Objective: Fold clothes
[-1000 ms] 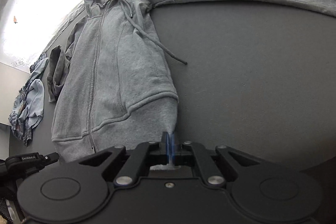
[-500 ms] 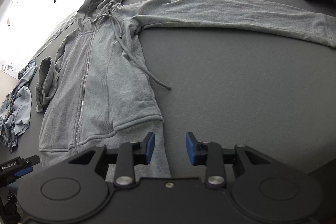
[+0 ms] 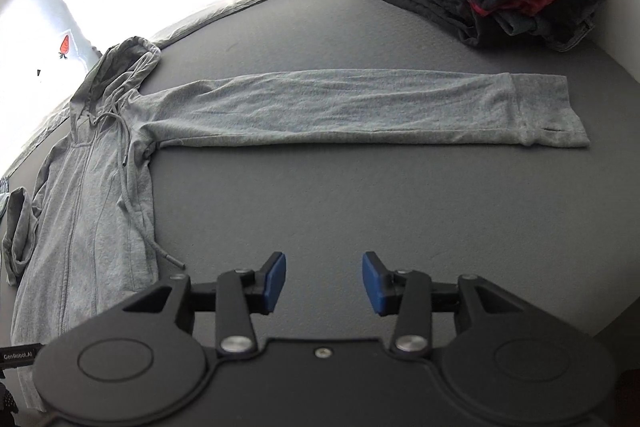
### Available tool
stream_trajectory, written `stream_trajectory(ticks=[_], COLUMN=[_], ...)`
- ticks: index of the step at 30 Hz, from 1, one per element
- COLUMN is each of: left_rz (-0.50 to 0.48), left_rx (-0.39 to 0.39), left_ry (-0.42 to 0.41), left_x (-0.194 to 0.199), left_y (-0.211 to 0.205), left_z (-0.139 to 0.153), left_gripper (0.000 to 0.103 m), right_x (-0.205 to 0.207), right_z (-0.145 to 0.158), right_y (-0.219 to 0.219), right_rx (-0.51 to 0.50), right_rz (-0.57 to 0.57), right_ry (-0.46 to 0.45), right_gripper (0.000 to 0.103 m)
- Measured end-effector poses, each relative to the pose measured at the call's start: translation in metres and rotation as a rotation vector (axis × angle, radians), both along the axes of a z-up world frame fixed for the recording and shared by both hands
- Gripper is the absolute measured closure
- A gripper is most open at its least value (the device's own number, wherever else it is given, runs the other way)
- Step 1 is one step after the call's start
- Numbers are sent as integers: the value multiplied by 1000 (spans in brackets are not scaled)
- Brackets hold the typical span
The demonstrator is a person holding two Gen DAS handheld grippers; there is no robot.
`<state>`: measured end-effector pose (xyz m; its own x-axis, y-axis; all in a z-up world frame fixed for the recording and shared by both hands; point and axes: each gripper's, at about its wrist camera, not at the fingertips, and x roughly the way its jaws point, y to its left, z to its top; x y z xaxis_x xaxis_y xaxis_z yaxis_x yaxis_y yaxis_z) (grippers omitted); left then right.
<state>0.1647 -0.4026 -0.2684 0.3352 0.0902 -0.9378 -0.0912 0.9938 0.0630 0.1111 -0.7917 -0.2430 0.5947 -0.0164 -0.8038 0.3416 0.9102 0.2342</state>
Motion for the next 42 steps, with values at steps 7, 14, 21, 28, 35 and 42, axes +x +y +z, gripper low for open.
stream_trajectory(ticks=[7,14,21,28,35,42], left_rz=[52,121,215,213,168,30], left_rx=[59,47,-1,-12,-33,-63], left_ry=[41,64,71,84,45,81], left_x=[12,16,12,16,10,19], left_y=[-5,-2,6,8,12,18], left_z=[-7,-8,-9,-10,-11,-9], left_gripper=[0,0,0,0,0,0], right_x=[18,45,47,46,34,41], right_z=[-17,-40,-48,-50,-35,-24], right_y=[-99,-167,-179,-193,-194,-77], right_rx=[-89,-256,-245,-392,-394,-297], right_rz=[-246,-397,-363,-373,-472,-284], right_ry=[-59,-35,-35,31,69,17], right_gripper=[51,39,95,99,84,32])
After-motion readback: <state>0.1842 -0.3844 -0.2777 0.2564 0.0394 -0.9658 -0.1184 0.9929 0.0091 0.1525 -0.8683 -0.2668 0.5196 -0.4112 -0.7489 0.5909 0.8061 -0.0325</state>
